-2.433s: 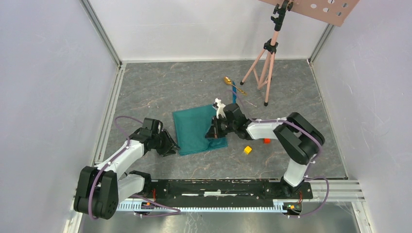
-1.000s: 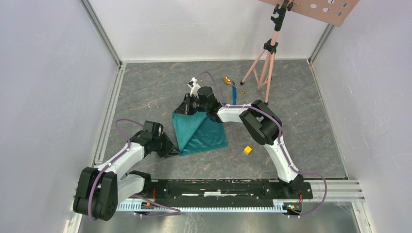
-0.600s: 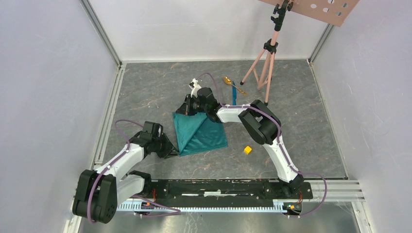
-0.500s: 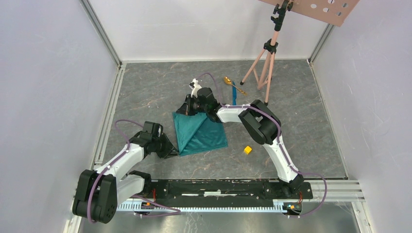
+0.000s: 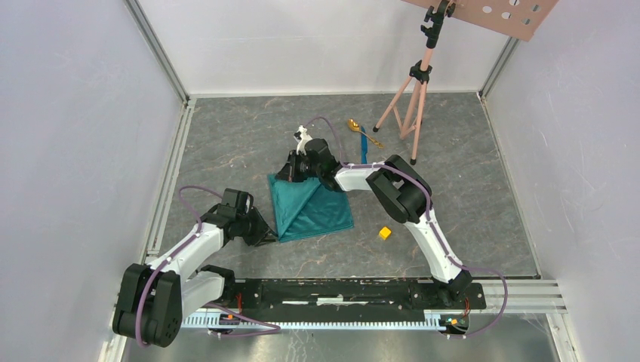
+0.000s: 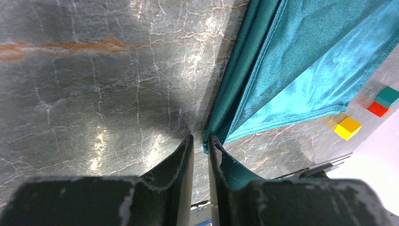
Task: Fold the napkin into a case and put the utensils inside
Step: Fold the top corner of the square-folded napkin at the center of the board.
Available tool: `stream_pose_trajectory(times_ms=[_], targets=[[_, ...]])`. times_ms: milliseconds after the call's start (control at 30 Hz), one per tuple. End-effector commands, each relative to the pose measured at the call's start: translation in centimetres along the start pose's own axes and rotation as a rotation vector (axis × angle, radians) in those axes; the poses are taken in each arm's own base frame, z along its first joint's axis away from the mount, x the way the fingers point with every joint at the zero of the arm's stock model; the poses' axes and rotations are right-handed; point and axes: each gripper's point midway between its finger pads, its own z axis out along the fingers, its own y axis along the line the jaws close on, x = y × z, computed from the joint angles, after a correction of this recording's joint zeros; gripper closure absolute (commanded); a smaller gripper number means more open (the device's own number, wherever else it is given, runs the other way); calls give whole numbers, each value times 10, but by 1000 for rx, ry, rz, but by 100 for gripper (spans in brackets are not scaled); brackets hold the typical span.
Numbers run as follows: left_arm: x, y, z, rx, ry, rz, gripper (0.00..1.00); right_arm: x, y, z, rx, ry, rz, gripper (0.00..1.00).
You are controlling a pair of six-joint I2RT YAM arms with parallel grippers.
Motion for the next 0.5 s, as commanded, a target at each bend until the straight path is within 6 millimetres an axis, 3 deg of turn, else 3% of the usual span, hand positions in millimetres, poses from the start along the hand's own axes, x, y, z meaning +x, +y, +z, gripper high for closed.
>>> stream_pose_trajectory(times_ms=[0,467], targets=[[0,0,0,-2,-9,-23,76,-17,6,6,-26,-40,-35,100],[-1,-1,-1,4,-18,-26,77,-17,9,13,-46,-33,-34,96]])
